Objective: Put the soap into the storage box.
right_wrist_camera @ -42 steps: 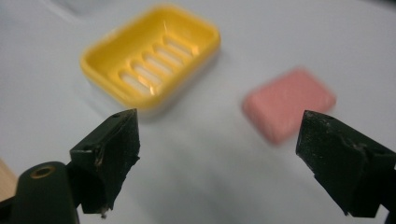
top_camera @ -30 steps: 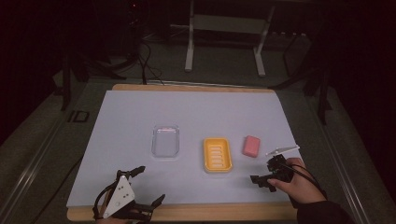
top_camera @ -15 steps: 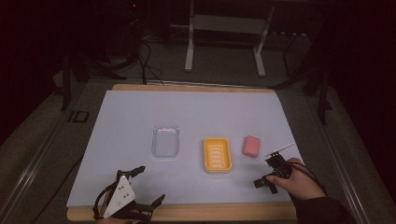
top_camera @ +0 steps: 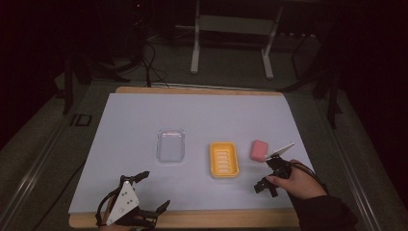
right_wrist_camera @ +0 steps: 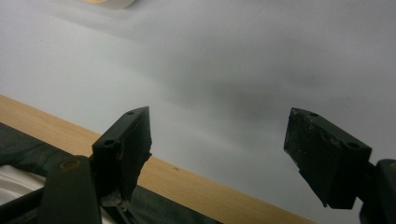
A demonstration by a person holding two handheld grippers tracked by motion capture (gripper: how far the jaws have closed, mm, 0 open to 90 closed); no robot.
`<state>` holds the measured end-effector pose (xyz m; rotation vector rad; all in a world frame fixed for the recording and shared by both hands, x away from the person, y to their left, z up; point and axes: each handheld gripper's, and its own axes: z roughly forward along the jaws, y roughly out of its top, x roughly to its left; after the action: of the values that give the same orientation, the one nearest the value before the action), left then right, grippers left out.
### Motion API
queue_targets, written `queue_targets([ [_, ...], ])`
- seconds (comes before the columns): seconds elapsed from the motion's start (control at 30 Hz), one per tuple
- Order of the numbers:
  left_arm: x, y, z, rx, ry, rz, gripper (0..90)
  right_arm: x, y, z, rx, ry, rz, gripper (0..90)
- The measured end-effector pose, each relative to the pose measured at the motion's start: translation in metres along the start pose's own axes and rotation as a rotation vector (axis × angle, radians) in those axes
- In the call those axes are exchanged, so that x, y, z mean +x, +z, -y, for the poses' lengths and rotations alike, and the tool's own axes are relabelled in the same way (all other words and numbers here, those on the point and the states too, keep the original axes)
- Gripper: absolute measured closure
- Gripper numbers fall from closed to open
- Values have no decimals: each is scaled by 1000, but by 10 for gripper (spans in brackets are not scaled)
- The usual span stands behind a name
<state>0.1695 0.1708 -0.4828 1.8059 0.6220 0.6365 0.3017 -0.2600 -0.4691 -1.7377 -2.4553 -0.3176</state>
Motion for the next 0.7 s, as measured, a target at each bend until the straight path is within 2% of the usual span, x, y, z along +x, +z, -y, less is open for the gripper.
queue_targets([
  [0.17, 0, 0, 0, 1, 0, 1, 4, 2, -1, -10, 25, -1, 22, 231],
  [0.33, 0, 0, 0, 1, 0, 2, 4, 4, -7, -23, 45, 65, 30, 231],
  [0.7, 0, 0, 0, 0, 0, 4, 4, 5, -19, -59, -24, 111, 80, 230],
])
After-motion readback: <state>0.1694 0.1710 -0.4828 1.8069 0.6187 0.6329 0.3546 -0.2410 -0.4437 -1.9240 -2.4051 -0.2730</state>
